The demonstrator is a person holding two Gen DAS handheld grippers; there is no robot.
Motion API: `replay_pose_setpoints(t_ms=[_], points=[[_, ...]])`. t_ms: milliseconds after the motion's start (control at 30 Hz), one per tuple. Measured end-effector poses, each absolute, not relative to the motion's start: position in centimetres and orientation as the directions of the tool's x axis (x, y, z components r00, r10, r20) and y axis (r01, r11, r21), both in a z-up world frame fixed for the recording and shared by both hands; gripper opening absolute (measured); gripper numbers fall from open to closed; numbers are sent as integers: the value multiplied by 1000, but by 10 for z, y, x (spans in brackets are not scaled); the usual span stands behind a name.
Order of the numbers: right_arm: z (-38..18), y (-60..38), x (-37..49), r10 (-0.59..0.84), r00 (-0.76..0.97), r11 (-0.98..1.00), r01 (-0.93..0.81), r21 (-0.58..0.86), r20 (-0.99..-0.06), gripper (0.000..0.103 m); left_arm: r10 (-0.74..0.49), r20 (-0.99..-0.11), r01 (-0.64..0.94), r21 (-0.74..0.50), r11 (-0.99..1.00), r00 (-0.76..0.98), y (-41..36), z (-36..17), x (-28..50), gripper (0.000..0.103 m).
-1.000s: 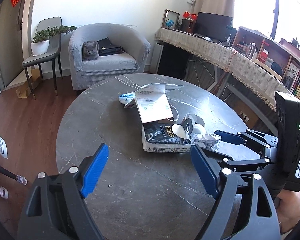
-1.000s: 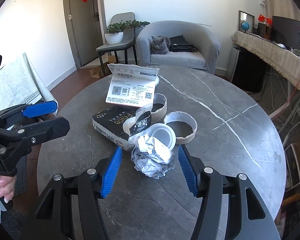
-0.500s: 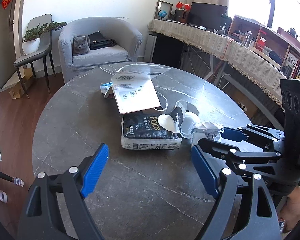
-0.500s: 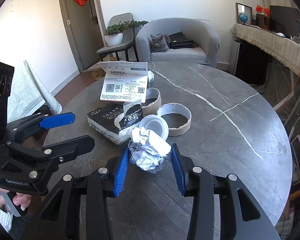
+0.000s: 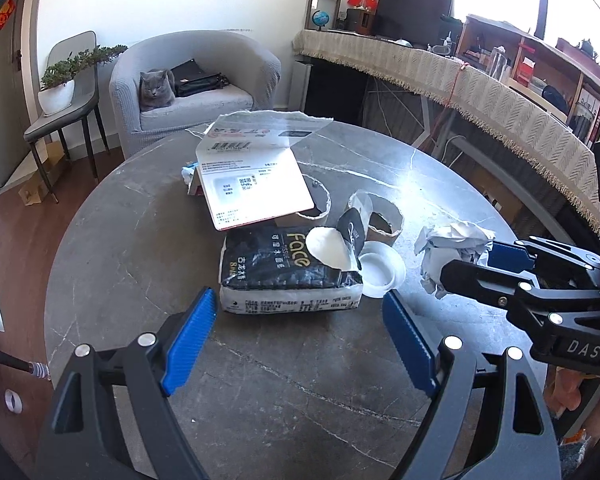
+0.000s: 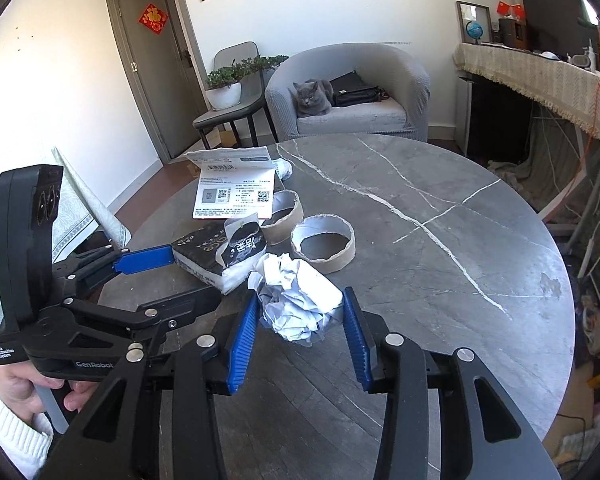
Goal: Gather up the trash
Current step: 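Grasp the black Face tissue pack with left tool while right tool grasps crumpled paper, then carry the Face pack with left tool over the bin while right tool holds crumpled paper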
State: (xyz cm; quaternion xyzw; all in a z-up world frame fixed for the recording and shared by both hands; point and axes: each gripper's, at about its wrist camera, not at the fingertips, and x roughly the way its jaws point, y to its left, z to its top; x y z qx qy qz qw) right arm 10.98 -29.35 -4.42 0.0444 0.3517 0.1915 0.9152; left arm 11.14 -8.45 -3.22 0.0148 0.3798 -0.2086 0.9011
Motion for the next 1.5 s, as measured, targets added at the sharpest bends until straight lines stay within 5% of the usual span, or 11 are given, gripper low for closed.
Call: replay_pose_setpoints(t_ms=[400, 733, 1500], points=[[-47, -300, 108, 391, 676, 919, -317, 232, -625, 42, -347, -715, 339, -161, 927, 607, -89, -34, 130, 86], [-48, -300, 108, 391, 668, 919, -319, 231, -633, 42, -347, -728, 326, -178, 928, 591, -86, -37, 135, 75], [-27, -280, 115, 399, 700, 917, -315, 245, -593, 42, -420, -714, 381, -227, 896, 561, -62, -15, 103, 74]])
